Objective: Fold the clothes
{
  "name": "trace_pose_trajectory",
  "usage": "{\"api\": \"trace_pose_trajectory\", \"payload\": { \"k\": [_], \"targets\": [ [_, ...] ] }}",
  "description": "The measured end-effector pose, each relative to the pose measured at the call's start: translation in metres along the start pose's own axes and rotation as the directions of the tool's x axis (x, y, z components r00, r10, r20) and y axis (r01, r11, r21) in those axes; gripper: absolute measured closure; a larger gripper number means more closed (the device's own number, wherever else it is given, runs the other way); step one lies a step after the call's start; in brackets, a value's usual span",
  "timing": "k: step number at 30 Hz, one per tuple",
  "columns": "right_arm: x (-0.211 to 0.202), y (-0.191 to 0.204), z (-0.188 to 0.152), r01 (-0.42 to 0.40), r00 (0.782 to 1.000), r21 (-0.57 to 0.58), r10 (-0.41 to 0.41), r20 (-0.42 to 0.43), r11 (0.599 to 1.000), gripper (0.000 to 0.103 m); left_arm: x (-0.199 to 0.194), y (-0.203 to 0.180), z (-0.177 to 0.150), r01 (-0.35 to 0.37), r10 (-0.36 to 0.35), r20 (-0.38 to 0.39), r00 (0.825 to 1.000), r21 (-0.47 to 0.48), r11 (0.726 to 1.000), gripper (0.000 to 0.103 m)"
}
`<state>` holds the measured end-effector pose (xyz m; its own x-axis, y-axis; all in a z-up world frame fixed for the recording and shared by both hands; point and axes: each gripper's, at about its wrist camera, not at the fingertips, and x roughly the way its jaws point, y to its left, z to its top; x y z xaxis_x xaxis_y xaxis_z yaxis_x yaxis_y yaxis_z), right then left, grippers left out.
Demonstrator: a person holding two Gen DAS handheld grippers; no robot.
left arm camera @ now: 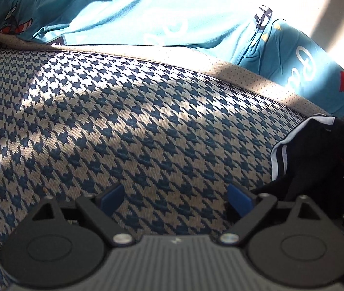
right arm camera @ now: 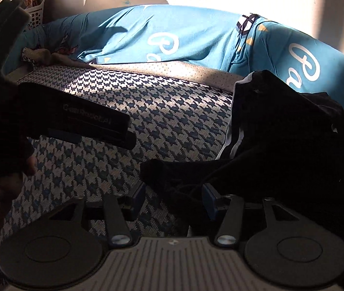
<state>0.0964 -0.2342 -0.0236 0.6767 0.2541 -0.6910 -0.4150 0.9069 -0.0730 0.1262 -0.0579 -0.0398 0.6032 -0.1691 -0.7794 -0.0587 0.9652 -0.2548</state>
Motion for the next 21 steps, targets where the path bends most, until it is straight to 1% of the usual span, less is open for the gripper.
{"api": "trace_pose_trajectory", "payload": {
  "k": [3,6,8,9,11,12,14,17,18,21],
  "targets": [
    [0.01,0.009,-0.003,0.071,0.997,-0.067,-0.073,-0.02,0.995,0.051,-0.001,0.005,0.0,0.003,-0.003,-0.002,1.0,-0.008,1.0,0.011],
    [0.02,0.014,-0.009,0.179,0.982,-0.14,-0.185,-0.028,0.974,0.051,-0.003,0.008,0.001,0.01,-0.01,-0.005,1.0,-0.012,1.0,0.011],
    [0.022,0.014,-0.01,0.195,0.98,-0.138,-0.199,-0.017,0.971,0.052,-0.005,0.01,0.001,0.013,-0.013,-0.004,1.0,-0.012,1.0,0.011],
    [0.023,0.014,-0.01,0.198,0.979,-0.129,-0.202,-0.014,0.972,0.054,-0.005,0.011,0.001,0.013,-0.013,-0.003,1.0,-0.012,1.0,0.011],
    [0.025,0.011,-0.008,0.218,0.975,-0.113,-0.221,-0.019,0.969,0.07,-0.008,0.014,0.002,0.014,-0.014,0.001,1.0,-0.014,1.0,0.011],
    [0.026,0.01,-0.006,0.231,0.972,-0.104,-0.235,-0.024,0.967,0.076,-0.009,0.015,0.002,0.015,-0.015,0.003,1.0,-0.015,1.0,0.011],
    [0.025,0.004,-0.003,0.223,0.974,-0.064,-0.225,-0.032,0.973,0.082,-0.011,0.018,0.003,0.014,-0.014,0.008,1.0,-0.016,1.0,0.011],
    [0.019,0.001,0.004,0.2,0.98,-0.007,-0.2,-0.016,0.98,0.087,-0.015,0.023,0.006,0.006,-0.005,0.022,1.0,-0.015,1.0,0.011],
    [0.015,0.001,0.006,0.183,0.983,0.014,-0.183,-0.001,0.983,0.087,-0.017,0.024,0.006,0.001,-0.001,0.029,1.0,-0.013,1.0,0.011],
    [0.003,0.0,0.017,0.085,0.994,0.104,-0.091,0.055,0.991,0.088,-0.023,0.029,0.009,-0.011,0.012,0.051,0.999,-0.009,1.0,0.007]
  ]
}}
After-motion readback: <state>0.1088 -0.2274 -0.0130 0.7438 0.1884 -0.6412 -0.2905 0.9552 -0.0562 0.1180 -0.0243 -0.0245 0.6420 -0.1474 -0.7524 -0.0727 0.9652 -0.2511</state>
